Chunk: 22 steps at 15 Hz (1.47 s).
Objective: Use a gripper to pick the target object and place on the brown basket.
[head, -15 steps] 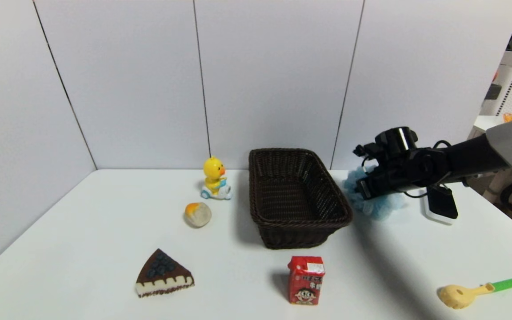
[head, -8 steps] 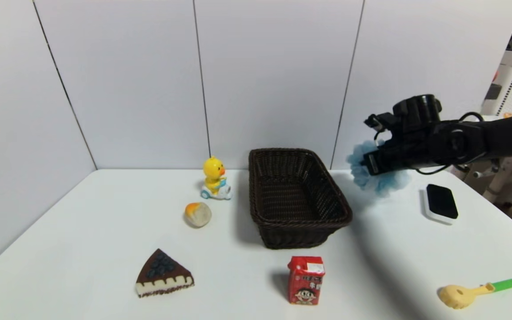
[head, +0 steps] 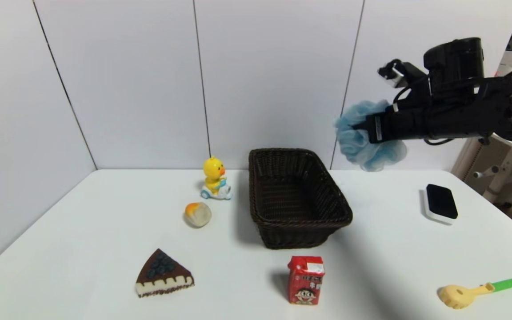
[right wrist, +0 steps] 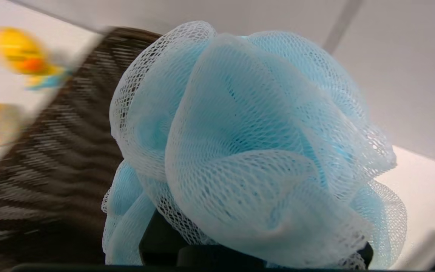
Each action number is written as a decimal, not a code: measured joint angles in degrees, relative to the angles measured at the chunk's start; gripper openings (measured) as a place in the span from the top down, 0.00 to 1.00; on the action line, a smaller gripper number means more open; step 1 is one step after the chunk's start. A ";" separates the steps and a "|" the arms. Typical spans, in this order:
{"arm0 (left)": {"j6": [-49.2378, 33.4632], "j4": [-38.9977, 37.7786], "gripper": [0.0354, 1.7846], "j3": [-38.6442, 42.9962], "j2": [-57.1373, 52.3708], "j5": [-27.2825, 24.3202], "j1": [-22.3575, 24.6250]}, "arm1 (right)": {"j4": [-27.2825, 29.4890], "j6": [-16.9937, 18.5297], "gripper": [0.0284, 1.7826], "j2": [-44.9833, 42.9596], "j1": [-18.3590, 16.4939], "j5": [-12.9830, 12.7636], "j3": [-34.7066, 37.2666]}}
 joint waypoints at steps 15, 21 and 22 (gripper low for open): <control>0.00 0.00 0.06 0.00 0.00 -0.02 0.00 | -0.74 -5.51 0.46 11.65 11.72 5.12 -4.69; 0.00 0.00 0.06 0.00 0.00 0.00 0.00 | 0.04 -4.96 0.24 10.40 10.52 5.10 -5.29; 0.02 0.00 0.06 0.00 0.00 0.00 0.00 | 0.11 -4.90 0.21 8.91 10.08 5.21 -4.69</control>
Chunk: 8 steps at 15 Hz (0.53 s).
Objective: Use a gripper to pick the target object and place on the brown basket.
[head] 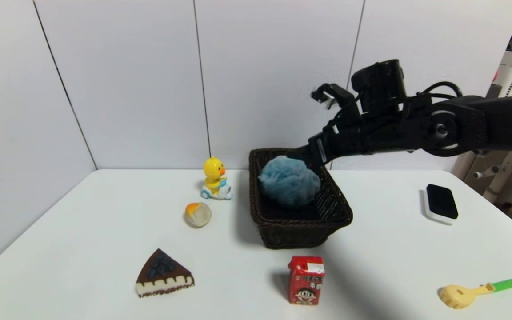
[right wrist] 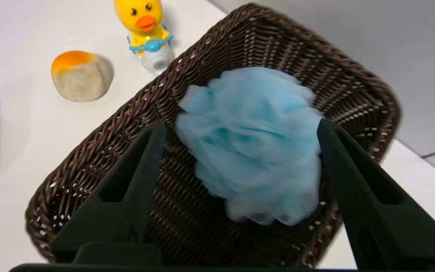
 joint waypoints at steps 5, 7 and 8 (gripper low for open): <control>0.00 0.00 0.06 0.00 0.00 -0.02 0.00 | 2.00 -0.12 0.13 -15.12 -5.16 1.88 6.49; -0.02 0.00 0.06 0.00 0.00 0.00 0.00 | 3.36 -0.32 0.11 -23.55 -9.24 3.39 10.31; -0.02 0.00 0.06 0.00 0.00 0.00 0.00 | 3.73 -0.34 0.10 -28.32 -11.36 3.47 12.91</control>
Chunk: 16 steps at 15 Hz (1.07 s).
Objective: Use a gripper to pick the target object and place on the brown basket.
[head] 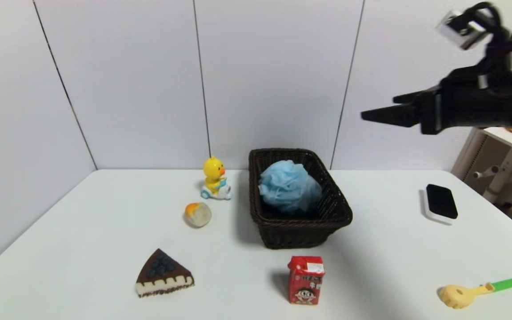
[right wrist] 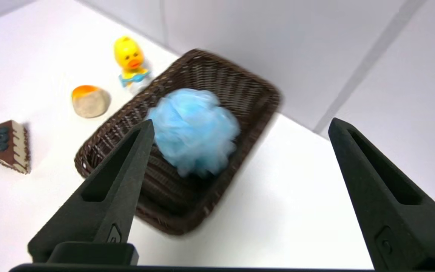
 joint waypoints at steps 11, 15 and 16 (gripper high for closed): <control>0.02 0.00 0.06 0.00 0.00 0.00 0.00 | 13.86 3.51 0.06 -51.38 -9.29 -19.37 41.98; 0.02 0.00 0.06 0.00 0.00 -0.02 0.00 | 12.87 2.73 0.05 -66.93 -12.15 -19.37 55.45; 0.02 0.00 0.06 0.00 0.00 -0.02 0.00 | 11.65 2.62 0.05 -70.38 -12.68 -19.35 58.71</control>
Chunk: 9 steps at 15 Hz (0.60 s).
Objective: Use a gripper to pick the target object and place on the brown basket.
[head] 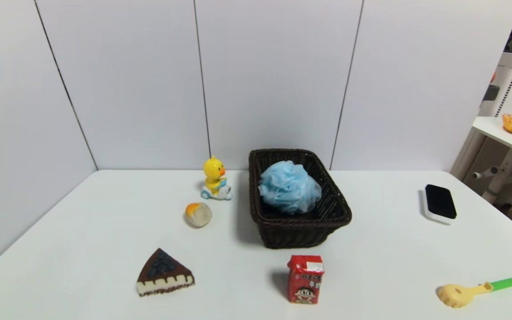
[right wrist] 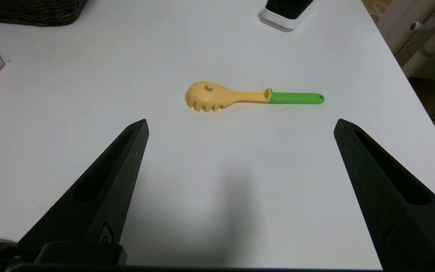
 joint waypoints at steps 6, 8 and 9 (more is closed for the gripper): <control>-0.02 -0.02 0.06 0.00 0.00 -0.02 0.00 | -18.13 3.06 0.05 -12.04 -0.87 2.05 14.53; -0.02 -0.02 0.06 0.00 0.00 0.00 0.00 | -19.77 3.19 0.05 -12.84 -0.91 2.12 15.58; -0.02 -0.02 0.06 0.00 0.00 0.00 0.00 | -19.75 3.12 0.05 -13.06 -0.91 2.12 15.71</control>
